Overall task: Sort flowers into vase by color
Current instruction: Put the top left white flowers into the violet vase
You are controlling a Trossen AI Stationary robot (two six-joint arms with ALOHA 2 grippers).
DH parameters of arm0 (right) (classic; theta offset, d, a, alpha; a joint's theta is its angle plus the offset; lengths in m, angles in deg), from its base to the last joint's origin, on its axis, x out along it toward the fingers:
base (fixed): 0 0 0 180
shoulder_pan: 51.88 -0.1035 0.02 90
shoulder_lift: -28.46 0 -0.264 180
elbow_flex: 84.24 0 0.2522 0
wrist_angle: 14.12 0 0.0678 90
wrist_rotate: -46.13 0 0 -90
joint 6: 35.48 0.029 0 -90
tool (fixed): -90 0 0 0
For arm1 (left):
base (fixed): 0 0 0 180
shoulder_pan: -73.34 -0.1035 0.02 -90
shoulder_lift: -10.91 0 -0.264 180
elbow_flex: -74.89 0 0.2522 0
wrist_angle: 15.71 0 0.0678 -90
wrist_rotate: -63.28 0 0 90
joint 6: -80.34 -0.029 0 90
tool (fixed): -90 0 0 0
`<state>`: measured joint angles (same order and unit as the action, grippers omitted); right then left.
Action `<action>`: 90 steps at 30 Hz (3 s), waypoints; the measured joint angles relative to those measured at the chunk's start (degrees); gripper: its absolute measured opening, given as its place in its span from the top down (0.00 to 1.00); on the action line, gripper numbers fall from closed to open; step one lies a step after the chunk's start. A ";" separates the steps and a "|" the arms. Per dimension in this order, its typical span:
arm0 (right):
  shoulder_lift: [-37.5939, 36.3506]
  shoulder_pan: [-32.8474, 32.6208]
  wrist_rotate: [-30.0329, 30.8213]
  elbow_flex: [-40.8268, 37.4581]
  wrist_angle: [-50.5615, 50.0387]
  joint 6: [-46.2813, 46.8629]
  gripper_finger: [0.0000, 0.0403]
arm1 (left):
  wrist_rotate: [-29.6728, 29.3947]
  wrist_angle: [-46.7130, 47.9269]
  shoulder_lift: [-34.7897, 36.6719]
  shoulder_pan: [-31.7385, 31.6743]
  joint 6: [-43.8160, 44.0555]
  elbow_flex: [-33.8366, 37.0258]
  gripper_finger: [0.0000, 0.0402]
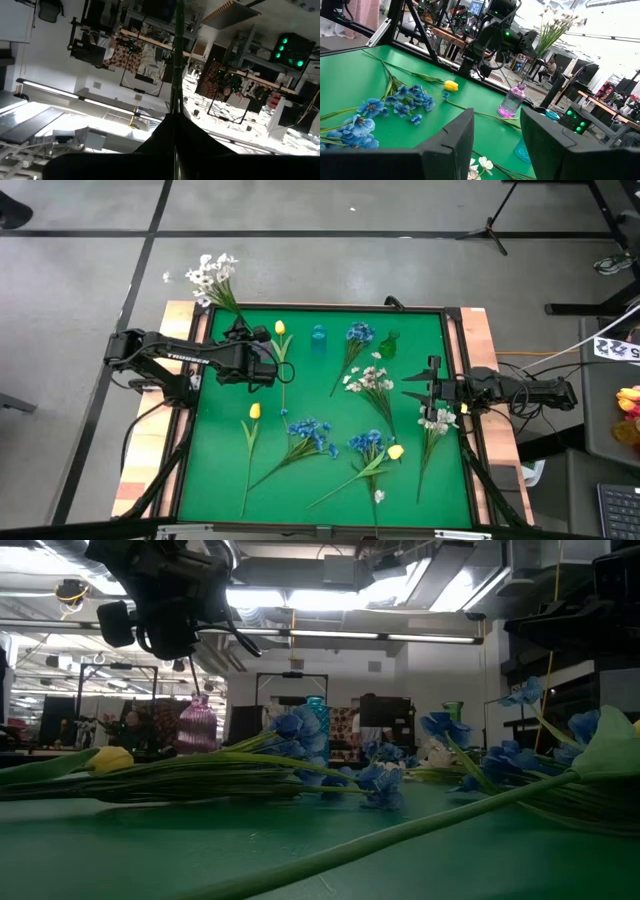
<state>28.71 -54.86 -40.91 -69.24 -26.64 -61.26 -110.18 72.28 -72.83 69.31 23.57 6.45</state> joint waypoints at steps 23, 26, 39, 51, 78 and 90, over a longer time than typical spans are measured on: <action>-0.02 0.00 0.00 0.00 -0.09 0.00 0.60 | -2.43 -1.67 -0.13 4.02 2.84 9.36 1.00; -0.01 0.01 0.00 0.00 -0.09 0.00 0.60 | -2.47 -1.67 -0.13 4.22 2.85 9.36 1.00; -0.02 0.02 0.00 0.00 -0.13 -0.17 0.60 | -2.49 -1.48 -0.13 4.21 0.91 9.31 1.00; 0.00 0.02 0.00 0.00 -0.15 -0.26 0.60 | -2.12 -1.43 -0.11 4.21 -1.54 9.31 1.00; -0.02 0.00 0.48 0.00 -0.13 -3.19 0.60 | 0.61 -1.97 -0.09 4.78 -8.36 6.17 1.00; -0.02 0.00 0.50 0.00 -0.15 -3.21 0.60 | 5.33 -12.60 -0.09 4.78 -15.63 6.15 1.00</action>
<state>28.69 -54.86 -40.41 -69.24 -26.79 -64.47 -104.86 59.68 -72.92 74.09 7.93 12.60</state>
